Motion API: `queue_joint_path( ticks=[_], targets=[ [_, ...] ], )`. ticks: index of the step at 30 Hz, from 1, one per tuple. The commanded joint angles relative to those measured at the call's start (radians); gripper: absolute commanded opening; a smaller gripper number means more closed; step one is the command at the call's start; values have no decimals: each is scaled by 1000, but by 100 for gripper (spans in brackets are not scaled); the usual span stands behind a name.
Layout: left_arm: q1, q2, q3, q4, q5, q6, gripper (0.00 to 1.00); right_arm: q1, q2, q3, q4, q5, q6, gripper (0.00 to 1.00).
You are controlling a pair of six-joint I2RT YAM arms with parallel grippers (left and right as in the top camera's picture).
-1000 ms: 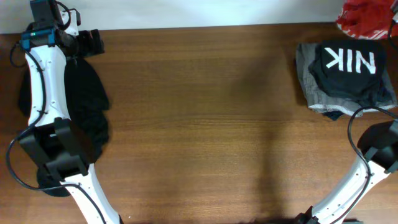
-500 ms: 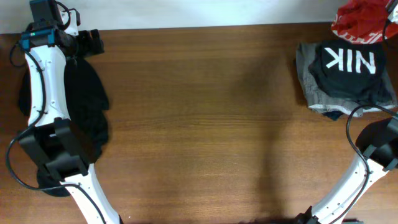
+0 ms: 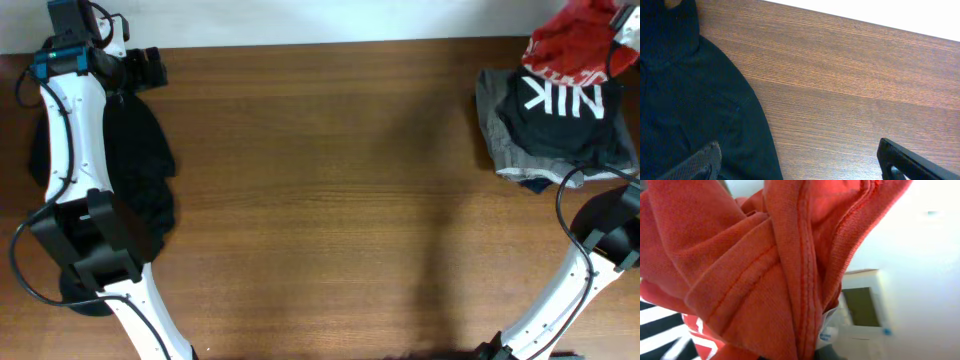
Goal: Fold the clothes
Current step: 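Lower the orange bundle onto the NIK-printed stack with the right gripper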
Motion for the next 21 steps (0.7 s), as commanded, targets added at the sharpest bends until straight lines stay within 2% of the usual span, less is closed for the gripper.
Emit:
queue_joint_path(
  ticks=[1, 12, 13, 14, 15, 21],
  targets=[
    [2, -19, -9, 5, 11, -11, 99, -16, -4, 2, -37, -21, 16, 4],
    [2, -19, -9, 5, 11, -11, 99, -58, -16, 2, -411, 81, -48, 4],
    [2, -19, -9, 5, 11, -11, 99, -59, -18, 2, -433, 82, -48, 15],
    [2, -19, -9, 5, 11, -11, 99, -59, -19, 2, -463, 81, -48, 34],
    [2, -19, -9, 5, 11, -11, 99, -58, -21, 2, -492, 81, -45, 99],
    [2, -19, -9, 5, 11, -11, 99, -55, -21, 3, -698, 71, -41, 98]
  ],
)
